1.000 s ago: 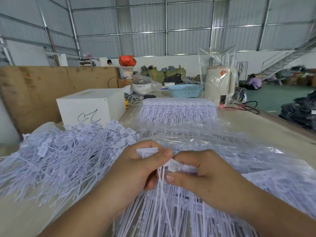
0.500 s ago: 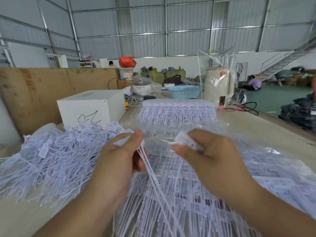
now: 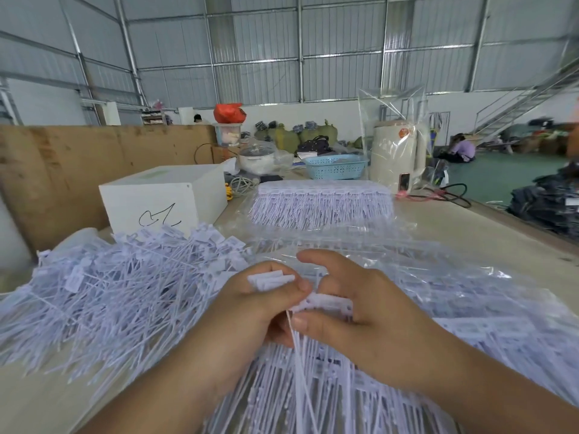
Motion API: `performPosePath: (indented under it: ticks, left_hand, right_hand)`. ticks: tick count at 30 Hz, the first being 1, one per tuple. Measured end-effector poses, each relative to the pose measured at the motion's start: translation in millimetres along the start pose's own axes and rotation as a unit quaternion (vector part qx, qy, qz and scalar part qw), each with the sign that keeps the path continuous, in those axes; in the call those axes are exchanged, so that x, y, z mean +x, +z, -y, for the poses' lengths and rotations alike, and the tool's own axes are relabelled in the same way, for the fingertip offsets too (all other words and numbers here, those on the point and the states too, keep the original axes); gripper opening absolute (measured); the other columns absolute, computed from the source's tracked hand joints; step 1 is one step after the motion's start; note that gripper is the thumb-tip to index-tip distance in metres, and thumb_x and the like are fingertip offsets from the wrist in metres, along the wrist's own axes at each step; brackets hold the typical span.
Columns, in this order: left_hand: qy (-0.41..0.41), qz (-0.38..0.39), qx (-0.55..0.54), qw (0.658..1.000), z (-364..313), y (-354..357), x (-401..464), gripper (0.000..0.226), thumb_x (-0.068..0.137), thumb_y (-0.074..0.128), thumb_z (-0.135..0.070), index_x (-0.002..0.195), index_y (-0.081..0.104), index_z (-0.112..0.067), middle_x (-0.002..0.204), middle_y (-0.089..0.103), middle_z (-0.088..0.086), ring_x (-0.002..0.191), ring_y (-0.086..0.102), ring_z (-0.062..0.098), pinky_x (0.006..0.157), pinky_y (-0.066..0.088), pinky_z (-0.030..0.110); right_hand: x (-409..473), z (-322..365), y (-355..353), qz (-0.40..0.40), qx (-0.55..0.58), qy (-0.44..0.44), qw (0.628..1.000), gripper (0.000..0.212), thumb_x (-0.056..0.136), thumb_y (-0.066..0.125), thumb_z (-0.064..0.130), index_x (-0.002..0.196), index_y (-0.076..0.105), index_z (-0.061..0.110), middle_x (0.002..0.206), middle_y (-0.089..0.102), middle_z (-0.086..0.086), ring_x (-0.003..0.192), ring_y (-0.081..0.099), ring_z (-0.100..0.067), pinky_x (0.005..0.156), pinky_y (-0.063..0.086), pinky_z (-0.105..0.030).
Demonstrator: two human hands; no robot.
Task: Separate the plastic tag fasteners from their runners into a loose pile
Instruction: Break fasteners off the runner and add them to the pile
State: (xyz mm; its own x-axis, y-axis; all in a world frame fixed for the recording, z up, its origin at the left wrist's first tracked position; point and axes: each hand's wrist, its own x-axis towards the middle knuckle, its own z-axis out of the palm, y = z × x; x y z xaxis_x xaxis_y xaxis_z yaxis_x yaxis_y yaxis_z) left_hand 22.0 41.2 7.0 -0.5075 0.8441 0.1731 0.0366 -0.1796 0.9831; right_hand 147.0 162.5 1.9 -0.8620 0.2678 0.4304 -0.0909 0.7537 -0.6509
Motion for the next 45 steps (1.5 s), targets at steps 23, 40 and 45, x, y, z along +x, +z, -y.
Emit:
performPosePath:
  ticks: [23,40,45]
  left_hand:
    - [0.025,-0.130,-0.201,0.971,-10,-9,3,0.022,0.090,0.057,-0.014,0.068,0.056,-0.013,0.054,0.050,0.002,0.038,0.041,0.007,0.036,0.040,0.017]
    - [0.080,0.020,0.017,0.996,1,4,-3,0.018,0.061,0.076,-0.033,0.071,0.068,-0.021,0.058,0.056,0.006,0.046,0.047,0.018,0.042,0.036,0.021]
    - [0.084,-0.040,-0.018,0.996,-1,-2,-2,0.010,0.071,0.072,-0.027,0.071,0.066,-0.019,0.059,0.052,0.011,0.045,0.042,0.020,0.042,0.035,0.022]
  right_hand:
    - [2,10,-6,-0.266,-0.014,-0.025,0.964,0.044,0.092,0.053,0.048,0.065,0.041,0.015,0.047,0.034,0.007,0.040,0.029,-0.008,0.040,0.025,-0.025]
    - [-1,8,1,0.019,-0.055,-0.043,0.997,0.050,0.094,0.050,0.054,0.137,0.034,0.037,0.085,0.072,0.000,0.051,0.055,-0.007,0.051,0.041,-0.026]
    - [-1,9,-13,0.023,-0.019,-0.021,0.999,0.016,0.094,0.061,0.042,0.100,0.066,0.029,0.079,0.068,0.011,0.064,0.061,-0.009,0.063,0.051,-0.036]
